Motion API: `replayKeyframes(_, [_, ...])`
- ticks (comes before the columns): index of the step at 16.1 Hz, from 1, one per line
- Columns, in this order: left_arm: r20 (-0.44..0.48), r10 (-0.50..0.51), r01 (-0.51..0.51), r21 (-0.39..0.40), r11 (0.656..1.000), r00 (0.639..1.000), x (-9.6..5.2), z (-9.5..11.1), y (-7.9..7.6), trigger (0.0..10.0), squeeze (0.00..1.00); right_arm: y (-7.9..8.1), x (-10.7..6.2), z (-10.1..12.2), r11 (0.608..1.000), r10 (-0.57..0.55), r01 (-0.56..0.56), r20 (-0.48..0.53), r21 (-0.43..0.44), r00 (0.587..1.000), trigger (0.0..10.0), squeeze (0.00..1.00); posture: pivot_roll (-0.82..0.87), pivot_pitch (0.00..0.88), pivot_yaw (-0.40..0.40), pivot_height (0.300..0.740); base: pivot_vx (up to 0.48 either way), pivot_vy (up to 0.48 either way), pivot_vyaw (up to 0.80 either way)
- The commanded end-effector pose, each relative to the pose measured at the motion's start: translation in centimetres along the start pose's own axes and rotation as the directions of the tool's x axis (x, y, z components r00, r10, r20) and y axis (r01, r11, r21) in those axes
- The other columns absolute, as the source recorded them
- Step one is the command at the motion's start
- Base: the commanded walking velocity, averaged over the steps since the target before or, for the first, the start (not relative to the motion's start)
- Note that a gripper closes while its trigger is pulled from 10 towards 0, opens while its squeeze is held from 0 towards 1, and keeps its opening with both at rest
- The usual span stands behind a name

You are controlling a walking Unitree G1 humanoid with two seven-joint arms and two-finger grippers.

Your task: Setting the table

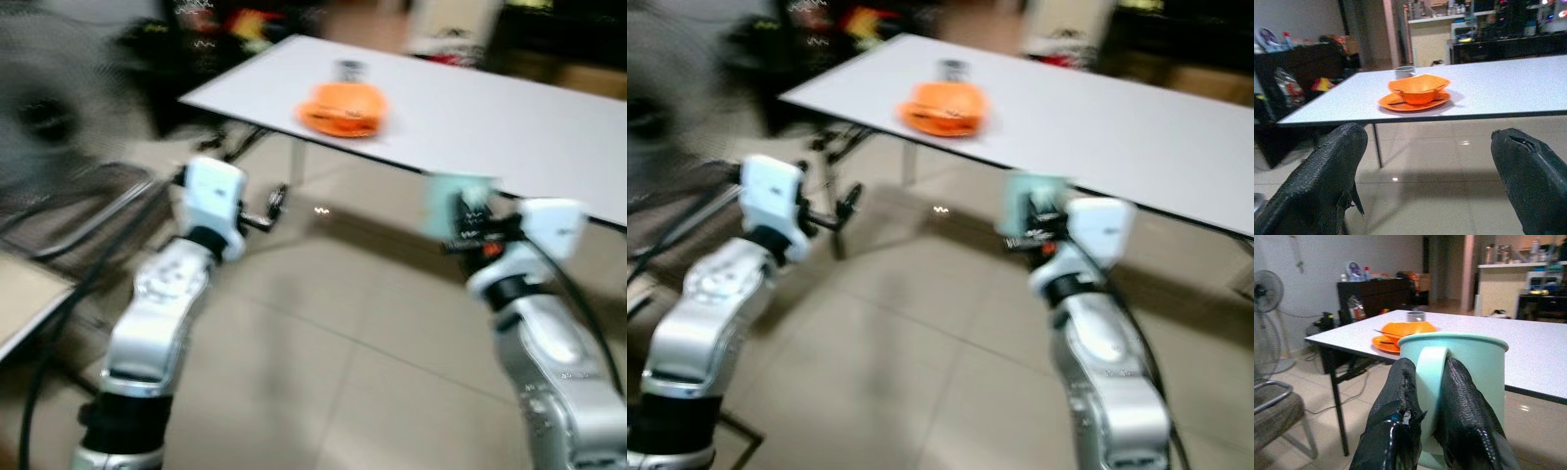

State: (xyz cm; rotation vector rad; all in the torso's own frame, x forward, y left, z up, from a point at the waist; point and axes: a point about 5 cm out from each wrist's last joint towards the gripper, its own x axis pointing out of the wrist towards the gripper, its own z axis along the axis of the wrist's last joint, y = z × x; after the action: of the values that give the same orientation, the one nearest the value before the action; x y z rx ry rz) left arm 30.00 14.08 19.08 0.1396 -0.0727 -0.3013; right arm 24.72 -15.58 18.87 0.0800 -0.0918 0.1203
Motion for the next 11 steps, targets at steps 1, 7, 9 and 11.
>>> replayKeyframes(1, [-0.002, -0.027, 0.027, -0.024, 0.999, 1.0, 0.18, 0.01, -0.58, 10.0, 0.0, -0.53, -0.09, 0.74, 1.0, -0.022, 0.023, 0.032, -0.019, 0.999, 10.0, 0.0, 0.03, 0.0, -0.005, 0.74, 0.0, 0.382, -0.8])
replayKeyframes(7, [-0.036, 0.041, -0.042, -0.009, 0.999, 0.999, 0.05, -0.5, 0.3, 10.0, 0.0, -0.44, 0.06, 0.6, 1.0, -0.019, 0.019, 0.026, -0.016, 0.999, 10.0, 0.0, 0.03, 0.0, -0.007, 0.74, 0.0, 0.16, -0.74])
replayKeyframes(9, [-0.029, 0.044, -0.044, 0.005, 0.999, 0.999, -0.09, -0.69, 0.39, 10.0, 0.0, -0.38, 0.09, 0.5, 1.0, -0.013, 0.014, 0.017, -0.025, 1.0, 10.0, 0.0, 0.03, 0.0, -0.009, 0.74, 0.0, 0.0, 0.0])
replayKeyframes(11, [-0.021, 0.036, -0.036, 0.001, 0.999, 0.999, -0.03, -0.62, 0.31, 10.0, 0.0, -0.32, 0.14, 0.44, 1.0, -0.007, 0.007, 0.015, -0.028, 1.0, 10.0, 0.0, 0.03, 0.0, -0.011, 0.74, 0.0, 0.0, 0.0])
